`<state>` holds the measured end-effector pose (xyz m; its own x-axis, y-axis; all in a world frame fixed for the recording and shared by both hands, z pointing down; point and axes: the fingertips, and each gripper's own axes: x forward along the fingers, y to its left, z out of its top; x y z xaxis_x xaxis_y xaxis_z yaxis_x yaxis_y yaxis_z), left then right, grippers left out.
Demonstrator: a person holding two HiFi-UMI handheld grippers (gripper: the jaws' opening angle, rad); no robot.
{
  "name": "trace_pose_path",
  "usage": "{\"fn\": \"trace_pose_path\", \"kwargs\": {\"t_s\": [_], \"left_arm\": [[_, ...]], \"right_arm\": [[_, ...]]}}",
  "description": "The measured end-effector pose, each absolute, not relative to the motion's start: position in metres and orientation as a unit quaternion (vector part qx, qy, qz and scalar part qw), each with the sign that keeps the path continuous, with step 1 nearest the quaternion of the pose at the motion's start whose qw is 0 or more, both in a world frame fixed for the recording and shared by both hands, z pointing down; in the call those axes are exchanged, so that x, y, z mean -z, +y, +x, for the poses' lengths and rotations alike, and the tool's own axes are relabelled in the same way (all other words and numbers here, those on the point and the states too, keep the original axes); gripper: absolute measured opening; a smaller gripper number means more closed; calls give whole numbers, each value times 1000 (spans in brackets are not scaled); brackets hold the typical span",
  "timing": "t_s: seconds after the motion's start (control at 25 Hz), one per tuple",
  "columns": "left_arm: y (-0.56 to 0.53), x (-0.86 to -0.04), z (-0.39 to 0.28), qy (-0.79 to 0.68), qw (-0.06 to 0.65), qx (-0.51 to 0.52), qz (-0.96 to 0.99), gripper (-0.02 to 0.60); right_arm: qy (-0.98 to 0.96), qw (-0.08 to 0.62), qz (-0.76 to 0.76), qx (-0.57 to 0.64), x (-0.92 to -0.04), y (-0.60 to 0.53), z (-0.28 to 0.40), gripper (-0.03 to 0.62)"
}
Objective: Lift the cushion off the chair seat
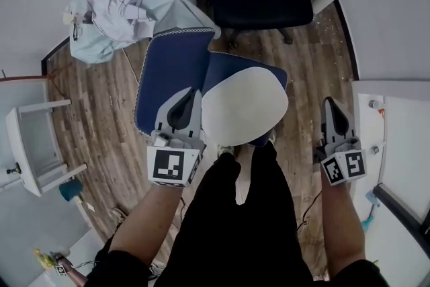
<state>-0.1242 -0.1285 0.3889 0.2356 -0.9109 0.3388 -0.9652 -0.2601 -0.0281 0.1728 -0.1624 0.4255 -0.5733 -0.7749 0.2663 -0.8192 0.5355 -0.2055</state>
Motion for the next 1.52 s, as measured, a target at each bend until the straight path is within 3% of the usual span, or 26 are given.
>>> {"fn": "trace_pose_path", "kwargs": {"t_s": [1.52], "left_arm": [[-125,-608,-82,-544,129,-166,812,5]], "right_arm": [[-850,162,440,-242,-708,-139,174,12]]}}
